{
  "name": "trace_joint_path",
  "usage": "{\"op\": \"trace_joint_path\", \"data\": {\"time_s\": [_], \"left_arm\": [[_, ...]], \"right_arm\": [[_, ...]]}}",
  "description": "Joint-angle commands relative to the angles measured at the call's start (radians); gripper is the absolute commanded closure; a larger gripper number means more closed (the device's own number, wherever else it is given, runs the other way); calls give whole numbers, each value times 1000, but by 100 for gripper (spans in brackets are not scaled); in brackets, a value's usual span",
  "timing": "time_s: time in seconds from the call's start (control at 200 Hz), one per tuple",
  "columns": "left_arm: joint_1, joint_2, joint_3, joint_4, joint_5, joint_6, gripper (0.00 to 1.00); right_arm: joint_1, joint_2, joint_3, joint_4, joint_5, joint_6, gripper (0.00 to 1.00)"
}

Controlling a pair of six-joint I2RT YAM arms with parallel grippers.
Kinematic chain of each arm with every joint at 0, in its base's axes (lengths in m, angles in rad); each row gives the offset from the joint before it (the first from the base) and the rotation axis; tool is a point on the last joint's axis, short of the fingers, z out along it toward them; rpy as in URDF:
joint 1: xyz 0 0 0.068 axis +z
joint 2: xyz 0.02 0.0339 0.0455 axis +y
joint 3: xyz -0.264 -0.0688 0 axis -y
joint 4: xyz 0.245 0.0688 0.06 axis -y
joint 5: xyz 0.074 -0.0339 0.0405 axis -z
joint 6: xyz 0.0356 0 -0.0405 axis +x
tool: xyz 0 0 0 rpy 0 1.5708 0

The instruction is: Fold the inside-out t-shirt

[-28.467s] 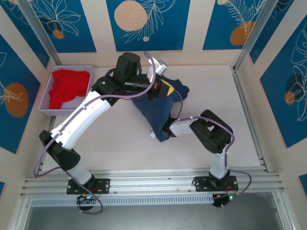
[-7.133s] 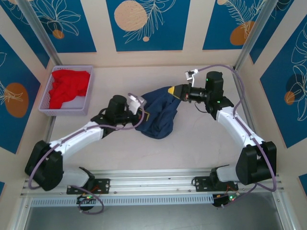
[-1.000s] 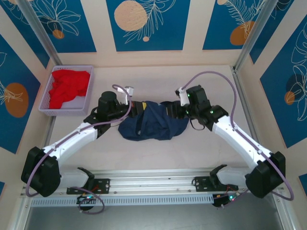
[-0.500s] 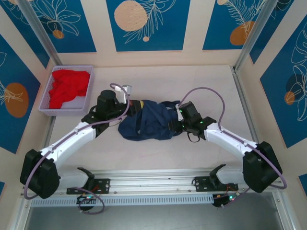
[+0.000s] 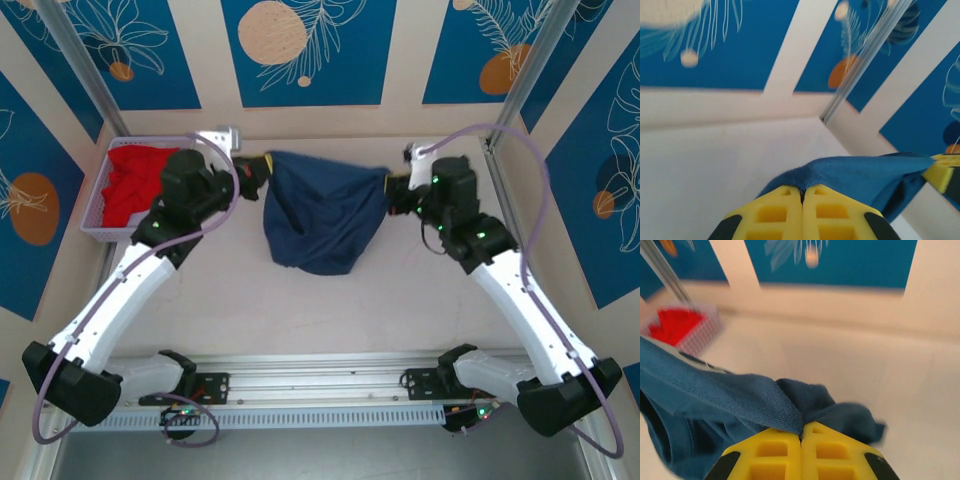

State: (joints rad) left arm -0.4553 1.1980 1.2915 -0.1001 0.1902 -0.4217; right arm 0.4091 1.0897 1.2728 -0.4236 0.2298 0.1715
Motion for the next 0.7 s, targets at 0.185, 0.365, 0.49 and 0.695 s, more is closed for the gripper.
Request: {"op": "trace_joint_path", "data": {"time_s": [0.185, 0.365, 0.49, 0.695], "left_arm": [[8, 158, 291, -89, 43, 60, 100], [12, 267, 397, -116, 54, 71, 100], [15, 339, 497, -156, 76, 74, 100], [60, 296, 383, -170, 75, 60, 100]], "right_arm": [[-11, 45, 279, -28, 53, -154, 100], [-59, 104, 364, -28, 57, -180, 100], [-107, 165, 474, -82, 23, -183, 100], [-100, 168, 378, -158, -79, -95, 100]]}}
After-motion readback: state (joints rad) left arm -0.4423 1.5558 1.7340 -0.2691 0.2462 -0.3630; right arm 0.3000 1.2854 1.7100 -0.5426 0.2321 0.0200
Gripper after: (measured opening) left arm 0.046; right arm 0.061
